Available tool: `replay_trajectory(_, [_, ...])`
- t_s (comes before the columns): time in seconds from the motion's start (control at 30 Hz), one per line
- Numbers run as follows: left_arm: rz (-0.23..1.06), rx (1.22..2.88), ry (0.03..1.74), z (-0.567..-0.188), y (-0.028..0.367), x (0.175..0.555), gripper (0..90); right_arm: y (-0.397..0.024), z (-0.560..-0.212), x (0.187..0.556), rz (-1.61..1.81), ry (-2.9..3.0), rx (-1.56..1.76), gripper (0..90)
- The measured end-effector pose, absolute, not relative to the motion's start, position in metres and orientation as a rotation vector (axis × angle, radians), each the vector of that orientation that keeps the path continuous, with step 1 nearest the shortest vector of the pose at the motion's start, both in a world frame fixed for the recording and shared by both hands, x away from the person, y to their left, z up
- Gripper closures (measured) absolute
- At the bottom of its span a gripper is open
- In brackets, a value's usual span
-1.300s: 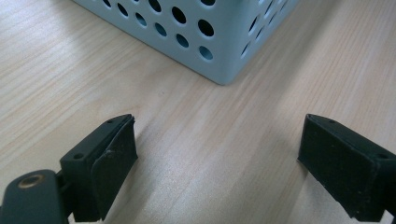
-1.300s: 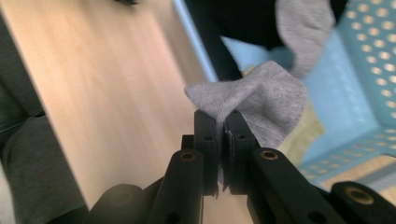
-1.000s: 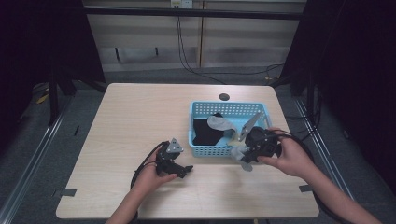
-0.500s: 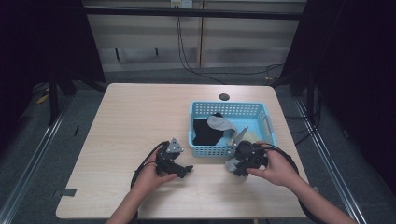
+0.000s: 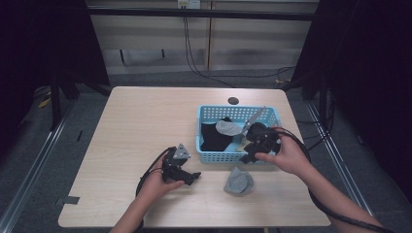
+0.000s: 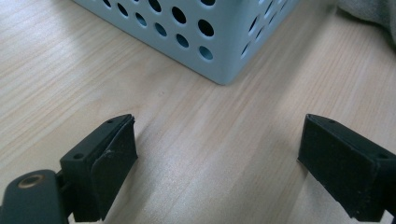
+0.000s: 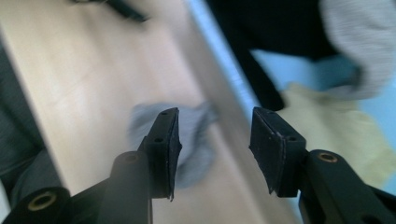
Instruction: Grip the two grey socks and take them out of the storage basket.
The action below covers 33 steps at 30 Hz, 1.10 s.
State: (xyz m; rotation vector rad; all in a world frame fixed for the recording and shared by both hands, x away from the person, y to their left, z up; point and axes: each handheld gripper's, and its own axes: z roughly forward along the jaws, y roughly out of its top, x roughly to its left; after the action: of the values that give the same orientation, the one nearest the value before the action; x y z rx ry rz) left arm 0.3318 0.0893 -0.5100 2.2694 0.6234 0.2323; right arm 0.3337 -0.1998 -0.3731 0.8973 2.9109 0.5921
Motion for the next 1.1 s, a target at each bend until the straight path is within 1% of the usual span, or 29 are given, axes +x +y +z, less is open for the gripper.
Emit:
replay_trajectory(0.13, [0.230, 2.261, 0.631, -0.510, 0.089, 0.331, 10.6, -0.206, -0.373, 0.359, 0.612, 2.846, 0.982, 46.2])
replay_trajectory(0.27, [0.228, 2.261, 0.630, -0.510, 0.089, 0.331, 10.6, -0.210, -0.380, 0.379, 0.588, 2.809, 1.049, 44.3])
replay_trajectory(0.37, [0.230, 2.261, 0.629, -0.510, 0.089, 0.332, 10.6, -0.211, -0.385, 0.389, 0.567, 2.782, 1.098, 39.9])
replay_trajectory(0.5, [0.229, 2.261, 0.629, -0.510, 0.089, 0.332, 10.6, -0.210, -0.394, 0.402, 0.536, 2.761, 1.156, 39.6])
replay_trajectory(0.73, [0.228, 2.255, 0.634, -0.511, 0.089, 0.331, 10.6, -0.209, -0.402, 0.417, 0.554, 2.709, 1.204, 36.7])
replay_trajectory(0.93, [0.228, 2.254, 0.634, -0.511, 0.089, 0.331, 10.6, -0.209, -0.409, 0.430, 0.555, 2.677, 1.263, 36.8])
replay_trajectory(1.1, [0.229, 2.255, 0.634, -0.511, 0.089, 0.331, 10.6, -0.210, -0.421, 0.442, 0.529, 2.665, 1.305, 37.3])
